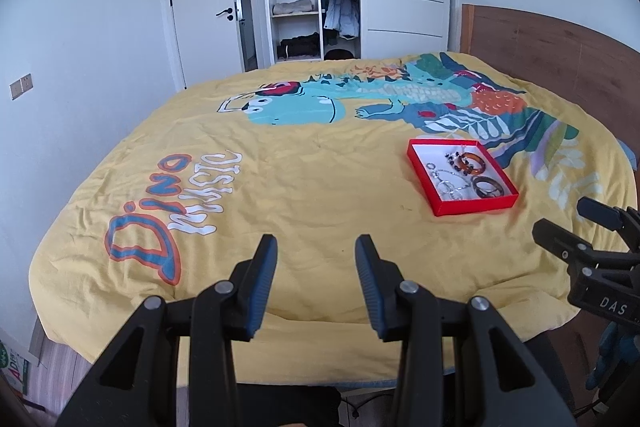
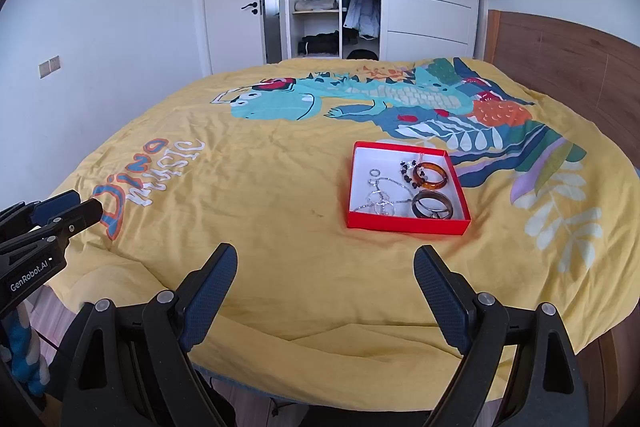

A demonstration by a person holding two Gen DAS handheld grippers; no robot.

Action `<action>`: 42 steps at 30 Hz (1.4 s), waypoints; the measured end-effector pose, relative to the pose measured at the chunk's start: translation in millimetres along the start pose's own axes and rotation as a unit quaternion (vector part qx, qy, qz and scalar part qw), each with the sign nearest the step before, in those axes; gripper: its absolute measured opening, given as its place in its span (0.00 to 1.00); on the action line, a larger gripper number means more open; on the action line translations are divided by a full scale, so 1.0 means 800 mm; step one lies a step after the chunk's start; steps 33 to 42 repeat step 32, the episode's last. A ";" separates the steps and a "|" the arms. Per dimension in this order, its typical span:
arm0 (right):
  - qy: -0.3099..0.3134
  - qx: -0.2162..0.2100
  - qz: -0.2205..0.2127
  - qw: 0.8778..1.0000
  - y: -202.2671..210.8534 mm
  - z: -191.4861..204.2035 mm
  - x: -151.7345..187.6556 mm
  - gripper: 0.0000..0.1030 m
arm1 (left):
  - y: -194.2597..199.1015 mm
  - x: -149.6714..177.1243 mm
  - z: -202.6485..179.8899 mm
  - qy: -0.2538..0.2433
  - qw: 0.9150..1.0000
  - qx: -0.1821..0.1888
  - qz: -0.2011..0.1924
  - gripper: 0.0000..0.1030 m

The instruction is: Organize jewelry

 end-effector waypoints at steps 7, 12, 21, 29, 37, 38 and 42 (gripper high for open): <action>-0.001 0.000 0.001 1.000 0.000 0.000 0.001 0.87 | 0.000 -0.001 0.000 0.000 1.000 0.003 -0.001 0.38; 0.000 0.000 0.002 1.000 -0.001 0.001 0.003 0.87 | 0.000 -0.002 0.001 0.000 1.000 -0.003 -0.004 0.50; -0.001 0.001 0.004 1.000 -0.003 0.003 0.007 0.87 | 0.000 0.000 0.001 0.000 1.000 -0.001 0.002 0.51; -0.002 0.003 0.006 1.000 -0.004 0.004 0.007 0.87 | -0.003 0.002 0.003 0.002 1.000 -0.002 0.008 0.51; -0.003 0.003 0.008 1.000 -0.005 0.003 0.007 0.87 | -0.003 0.002 0.003 0.002 1.000 -0.001 0.008 0.51; -0.003 0.003 0.008 1.000 -0.005 0.003 0.007 0.87 | -0.003 0.002 0.003 0.002 1.000 -0.001 0.008 0.51; -0.003 0.003 0.008 1.000 -0.005 0.003 0.007 0.87 | -0.003 0.002 0.003 0.002 1.000 -0.001 0.008 0.51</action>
Point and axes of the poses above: each gripper's, at about its wrist camera, not at the fingertips, and y roughly against the way its jaws point, z to its left, x to its underside, the point moved 6 cm from there along -y, roughly the way its jaws point, and after that the axes turned 11 degrees about -y, right-handed, at the moved point
